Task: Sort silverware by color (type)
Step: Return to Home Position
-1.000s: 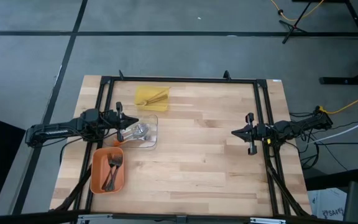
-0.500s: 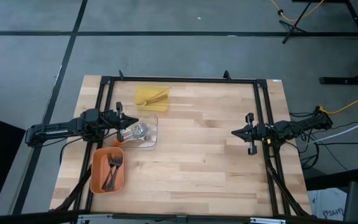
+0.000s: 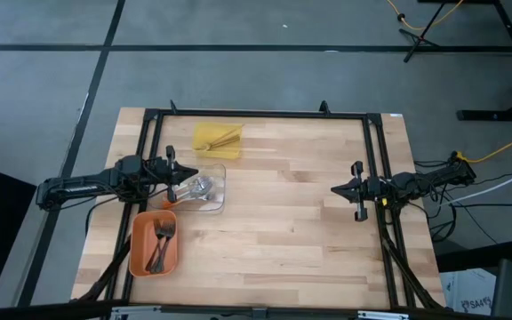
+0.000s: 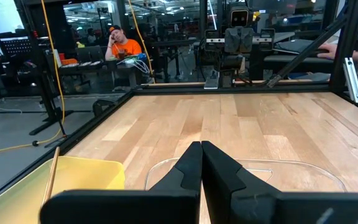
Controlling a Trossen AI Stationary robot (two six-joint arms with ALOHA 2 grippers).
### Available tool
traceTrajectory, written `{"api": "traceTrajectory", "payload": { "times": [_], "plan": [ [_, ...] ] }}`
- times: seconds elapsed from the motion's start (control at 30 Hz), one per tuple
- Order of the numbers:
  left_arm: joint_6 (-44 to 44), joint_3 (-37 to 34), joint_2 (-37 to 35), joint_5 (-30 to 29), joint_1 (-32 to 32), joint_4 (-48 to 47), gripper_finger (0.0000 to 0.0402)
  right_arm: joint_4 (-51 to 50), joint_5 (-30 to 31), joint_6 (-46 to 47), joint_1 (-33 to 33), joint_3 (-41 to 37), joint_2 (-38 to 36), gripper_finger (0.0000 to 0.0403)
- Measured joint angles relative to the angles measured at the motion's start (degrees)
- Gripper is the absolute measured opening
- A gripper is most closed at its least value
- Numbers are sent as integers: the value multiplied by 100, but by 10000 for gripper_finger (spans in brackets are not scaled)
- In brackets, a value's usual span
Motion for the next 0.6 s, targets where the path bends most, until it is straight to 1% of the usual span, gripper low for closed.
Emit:
{"api": "traceTrajectory", "payload": {
  "times": [0.2,0.47,0.6],
  "plan": [
    [0,0,0,0,1,0,0,0,-1,-1,-29,-2,0,3],
    [1,0,0,0,1,0,0,-2,-42,0,-498,-2,2,3],
    [0,0,0,0,-1,0,0,0,-40,0,-577,-2,2,3]
  ]
}}
